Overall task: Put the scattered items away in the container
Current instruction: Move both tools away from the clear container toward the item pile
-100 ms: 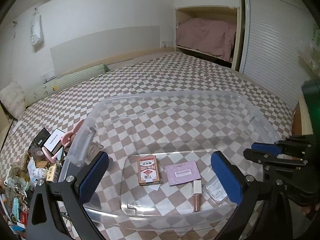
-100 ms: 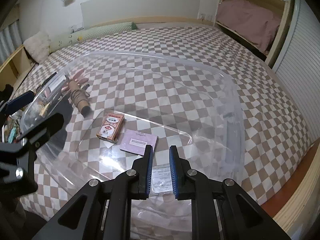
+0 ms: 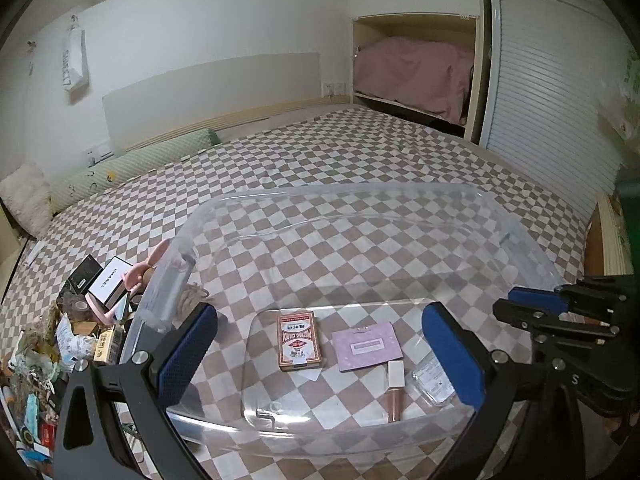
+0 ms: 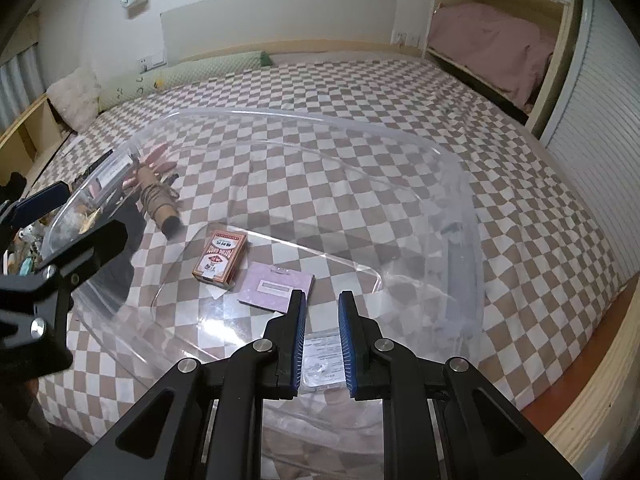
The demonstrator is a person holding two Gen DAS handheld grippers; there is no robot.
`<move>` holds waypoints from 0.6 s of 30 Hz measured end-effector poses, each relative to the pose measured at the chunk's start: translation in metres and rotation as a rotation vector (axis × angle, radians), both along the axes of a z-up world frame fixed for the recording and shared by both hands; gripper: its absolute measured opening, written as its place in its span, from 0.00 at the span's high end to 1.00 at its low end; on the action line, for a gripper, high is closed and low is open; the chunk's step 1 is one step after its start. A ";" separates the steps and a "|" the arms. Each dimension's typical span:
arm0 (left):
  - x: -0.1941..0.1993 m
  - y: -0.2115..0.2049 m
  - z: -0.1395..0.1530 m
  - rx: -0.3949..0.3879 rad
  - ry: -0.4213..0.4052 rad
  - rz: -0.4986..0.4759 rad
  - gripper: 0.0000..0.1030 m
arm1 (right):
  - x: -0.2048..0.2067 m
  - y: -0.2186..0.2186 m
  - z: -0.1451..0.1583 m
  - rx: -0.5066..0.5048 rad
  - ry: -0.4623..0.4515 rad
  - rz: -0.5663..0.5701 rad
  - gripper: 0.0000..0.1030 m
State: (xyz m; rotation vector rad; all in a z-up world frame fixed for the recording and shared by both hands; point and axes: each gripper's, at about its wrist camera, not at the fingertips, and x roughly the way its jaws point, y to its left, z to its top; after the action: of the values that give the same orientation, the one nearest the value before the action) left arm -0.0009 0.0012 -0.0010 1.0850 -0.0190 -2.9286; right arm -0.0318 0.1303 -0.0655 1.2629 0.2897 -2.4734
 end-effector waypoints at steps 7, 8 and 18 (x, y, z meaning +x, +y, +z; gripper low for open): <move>0.014 -0.006 -0.001 0.003 0.024 0.010 0.00 | 0.003 0.004 0.000 -0.012 0.041 0.004 0.84; 0.015 -0.007 -0.001 0.003 0.025 0.011 0.00 | 0.004 0.004 0.000 -0.009 0.060 0.003 0.84; 0.025 -0.011 -0.002 -0.010 0.051 0.029 0.00 | 0.041 0.004 -0.001 -0.048 0.198 -0.029 0.83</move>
State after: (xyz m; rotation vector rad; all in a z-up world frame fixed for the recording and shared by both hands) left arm 0.0243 -0.0096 -0.0027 1.0004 -0.0164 -2.9262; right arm 0.0095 0.1341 -0.0665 1.0113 0.2616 -2.6184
